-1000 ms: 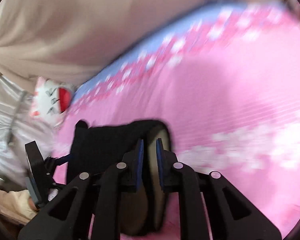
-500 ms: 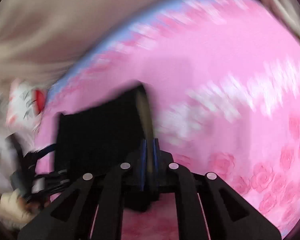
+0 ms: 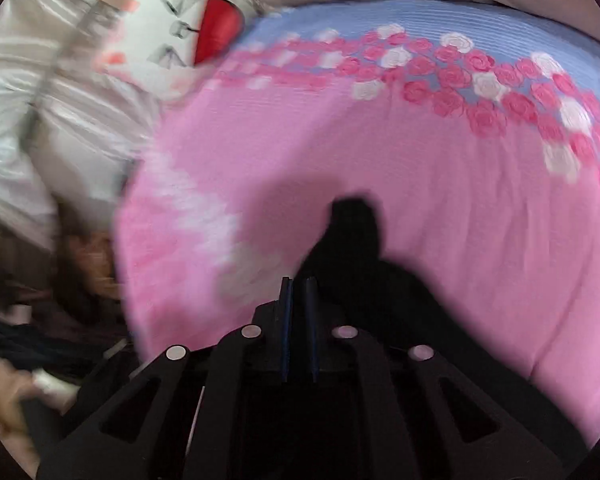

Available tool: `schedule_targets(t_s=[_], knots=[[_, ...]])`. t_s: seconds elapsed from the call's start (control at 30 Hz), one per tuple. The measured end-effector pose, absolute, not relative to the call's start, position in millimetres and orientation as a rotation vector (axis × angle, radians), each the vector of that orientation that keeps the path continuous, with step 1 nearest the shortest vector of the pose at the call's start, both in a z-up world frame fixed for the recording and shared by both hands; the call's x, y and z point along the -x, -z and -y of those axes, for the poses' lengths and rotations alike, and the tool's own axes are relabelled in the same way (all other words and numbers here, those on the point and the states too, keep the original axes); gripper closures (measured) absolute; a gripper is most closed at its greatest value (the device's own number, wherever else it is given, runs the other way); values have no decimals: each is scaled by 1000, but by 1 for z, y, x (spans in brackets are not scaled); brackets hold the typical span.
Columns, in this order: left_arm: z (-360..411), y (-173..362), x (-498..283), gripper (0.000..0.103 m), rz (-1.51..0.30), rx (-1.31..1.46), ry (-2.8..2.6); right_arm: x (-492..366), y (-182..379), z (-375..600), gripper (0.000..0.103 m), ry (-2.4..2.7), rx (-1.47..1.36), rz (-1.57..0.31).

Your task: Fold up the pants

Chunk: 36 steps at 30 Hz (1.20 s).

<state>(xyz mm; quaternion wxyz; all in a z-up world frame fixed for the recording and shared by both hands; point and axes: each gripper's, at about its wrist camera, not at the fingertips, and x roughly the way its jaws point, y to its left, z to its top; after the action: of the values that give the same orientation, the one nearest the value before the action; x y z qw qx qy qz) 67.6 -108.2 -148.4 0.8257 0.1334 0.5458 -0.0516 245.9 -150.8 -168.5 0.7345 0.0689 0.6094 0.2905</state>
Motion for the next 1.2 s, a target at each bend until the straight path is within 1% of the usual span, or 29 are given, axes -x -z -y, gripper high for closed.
schedule_targets(t_s=[0.07, 0.1, 0.13, 0.2, 0.3, 0.37, 0.47, 0.5, 0.53, 0.57, 0.6, 0.63, 0.67, 0.7, 0.73, 0.77, 0.87, 0.9, 0.93, 0.97, 1.0, 1.1, 1.2], knots=[[103, 150, -71, 5, -1167, -246, 102, -252, 164, 157, 103, -615, -230, -1329], [102, 150, -74, 5, -1180, -232, 114, -246, 146, 165, 103, -596, -249, -1262], [100, 151, -76, 5, -1193, -216, 126, -235, 130, 175, 99, -582, -269, -1194], [96, 149, -79, 5, -1210, -179, 140, -210, 101, 204, 96, -509, -300, -1091], [96, 147, -83, 5, -1218, -165, 151, -150, 81, 250, 96, -314, -161, -1067], [99, 145, -86, 5, -1222, -181, 161, -108, 87, 285, 96, -238, -167, -1125], [108, 144, -93, 5, -1223, -210, 167, -59, 123, 342, 97, -34, -190, -1213], [111, 143, -95, 5, -1222, -217, 169, -46, 128, 359, 100, 1, -267, -1206], [114, 143, -98, 5, -1222, -220, 174, -37, 124, 369, 100, 16, -347, -1186], [119, 143, -99, 5, -1224, -236, 178, -25, 115, 379, 99, 47, -422, -1152], [121, 142, -102, 5, -1222, -254, 176, -17, 108, 384, 95, 62, -443, -1118], [122, 143, -107, 5, -1216, -268, 176, -6, 100, 387, 95, 65, -454, -1076], [125, 144, -109, 5, -1215, -284, 180, 1, 100, 387, 95, 72, -443, -1076], [129, 145, -113, 5, -1217, -294, 181, 8, 113, 386, 89, 82, -410, -1129], [132, 146, -114, 5, -1221, -299, 183, 15, 124, 383, 89, 98, -389, -1176], [135, 147, -115, 5, -1225, -302, 187, 23, 127, 382, 89, 104, -394, -1179], [138, 143, -113, 5, -1217, -335, 183, 49, 106, 387, 87, 131, -463, -1111], [138, 141, -111, 5, -1211, -340, 188, 56, 101, 390, 77, 140, -470, -1094], [135, 139, -108, 5, -1211, -346, 193, 59, 103, 391, 52, 157, -464, -1093], [132, 138, -106, 5, -1215, -349, 194, 64, 104, 392, 42, 173, -452, -1094], [131, 138, -104, 5, -1223, -352, 193, 68, 107, 395, 40, 185, -445, -1094], [127, 139, -97, 5, -1236, -377, 186, 67, 119, 401, 40, 172, -501, -1095], [124, 139, -94, 5, -1239, -387, 179, 53, 135, 391, 44, 114, -632, -1085]])
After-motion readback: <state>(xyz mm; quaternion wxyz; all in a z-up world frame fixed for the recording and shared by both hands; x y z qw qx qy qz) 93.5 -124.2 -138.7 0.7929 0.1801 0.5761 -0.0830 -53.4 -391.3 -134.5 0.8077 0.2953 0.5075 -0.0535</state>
